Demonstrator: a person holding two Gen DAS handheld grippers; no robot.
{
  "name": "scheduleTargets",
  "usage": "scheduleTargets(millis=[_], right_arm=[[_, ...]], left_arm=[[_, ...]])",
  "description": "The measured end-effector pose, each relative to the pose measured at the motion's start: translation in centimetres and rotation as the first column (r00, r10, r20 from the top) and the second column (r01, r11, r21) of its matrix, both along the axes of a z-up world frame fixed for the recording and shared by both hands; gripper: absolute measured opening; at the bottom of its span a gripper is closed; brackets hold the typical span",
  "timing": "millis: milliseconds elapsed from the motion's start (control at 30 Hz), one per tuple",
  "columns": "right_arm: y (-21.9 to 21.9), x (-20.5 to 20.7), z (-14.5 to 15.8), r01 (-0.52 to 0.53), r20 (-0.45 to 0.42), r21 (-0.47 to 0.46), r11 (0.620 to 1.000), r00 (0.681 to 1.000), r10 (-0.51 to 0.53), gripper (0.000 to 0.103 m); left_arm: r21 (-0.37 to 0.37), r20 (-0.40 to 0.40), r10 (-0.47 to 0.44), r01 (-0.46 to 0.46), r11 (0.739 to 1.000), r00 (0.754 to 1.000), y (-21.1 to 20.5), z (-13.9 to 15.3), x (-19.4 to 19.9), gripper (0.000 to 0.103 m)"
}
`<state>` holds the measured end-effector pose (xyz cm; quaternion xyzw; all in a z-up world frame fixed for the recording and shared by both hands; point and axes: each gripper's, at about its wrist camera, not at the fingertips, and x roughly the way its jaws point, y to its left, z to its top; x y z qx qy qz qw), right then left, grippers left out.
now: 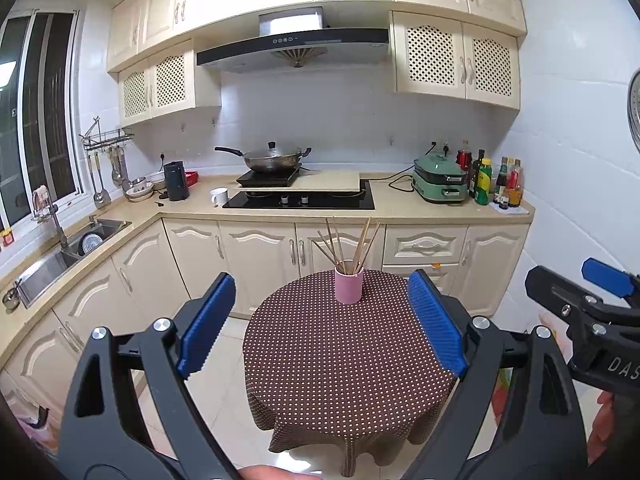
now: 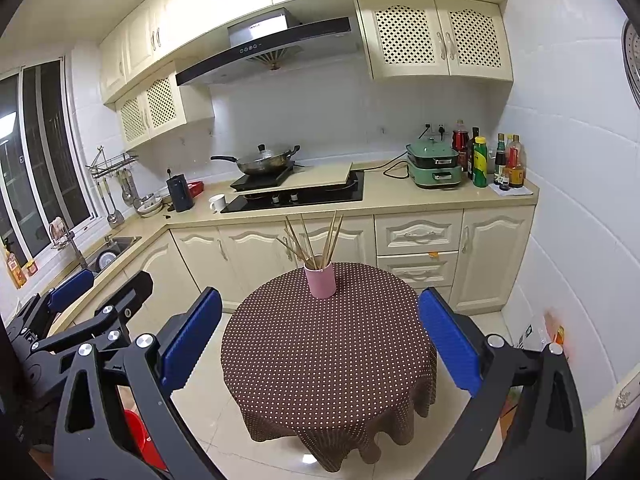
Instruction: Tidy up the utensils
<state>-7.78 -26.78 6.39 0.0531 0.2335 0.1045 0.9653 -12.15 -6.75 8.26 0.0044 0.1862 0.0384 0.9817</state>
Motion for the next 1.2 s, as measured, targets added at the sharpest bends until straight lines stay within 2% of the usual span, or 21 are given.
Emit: scheduleTargets(millis=[367,1200], right_arm=[[0.20,0.04,-0.05,-0.007,0.000,-0.002,1.000,1.000,0.007,0.095],[-0.12,0.15,-0.28,-0.019,-0.007,-0.016,1.000,1.000,0.019,0.095]], left_arm=[[-0.003,0.022,0.012,-0.012,1.000,1.000,0.28,0.13,-0.23,0.087],[-0.033,0.018,0.032,-0.032,0.999,0.999,0.81,-0.15,-0.11,0.087]])
